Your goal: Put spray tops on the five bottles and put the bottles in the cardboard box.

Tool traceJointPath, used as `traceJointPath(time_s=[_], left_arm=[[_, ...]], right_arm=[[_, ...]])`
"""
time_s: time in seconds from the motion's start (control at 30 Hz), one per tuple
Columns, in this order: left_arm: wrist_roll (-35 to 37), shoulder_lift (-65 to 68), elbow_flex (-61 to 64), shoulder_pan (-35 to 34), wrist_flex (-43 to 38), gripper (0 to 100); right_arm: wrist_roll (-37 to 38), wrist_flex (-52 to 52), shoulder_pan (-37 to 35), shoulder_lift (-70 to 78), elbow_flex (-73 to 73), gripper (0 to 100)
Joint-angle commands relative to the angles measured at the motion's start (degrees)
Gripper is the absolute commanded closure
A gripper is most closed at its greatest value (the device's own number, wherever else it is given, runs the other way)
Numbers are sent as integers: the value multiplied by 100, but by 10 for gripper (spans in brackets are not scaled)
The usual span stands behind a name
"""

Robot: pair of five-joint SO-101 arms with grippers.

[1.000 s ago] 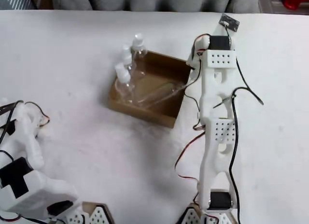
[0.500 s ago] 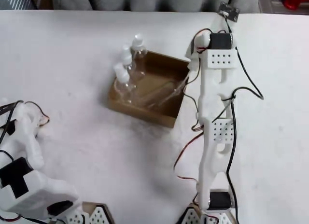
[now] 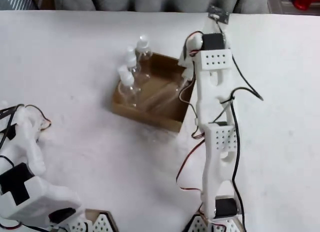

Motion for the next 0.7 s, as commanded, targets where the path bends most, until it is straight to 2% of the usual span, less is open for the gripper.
traceJointPath(time_s=[0.0, 0.47, 0.67], left_arm=[[26, -31, -220, 92, -141, 980], [26, -31, -220, 92, -141, 980], [26, -31, -220, 92, -141, 980]], right_arm=[[-35, 145, -259, -875, 484, 983], [-97, 136, -822, -1508, 1029, 983], [-97, -4, -787, -1490, 1020, 983]])
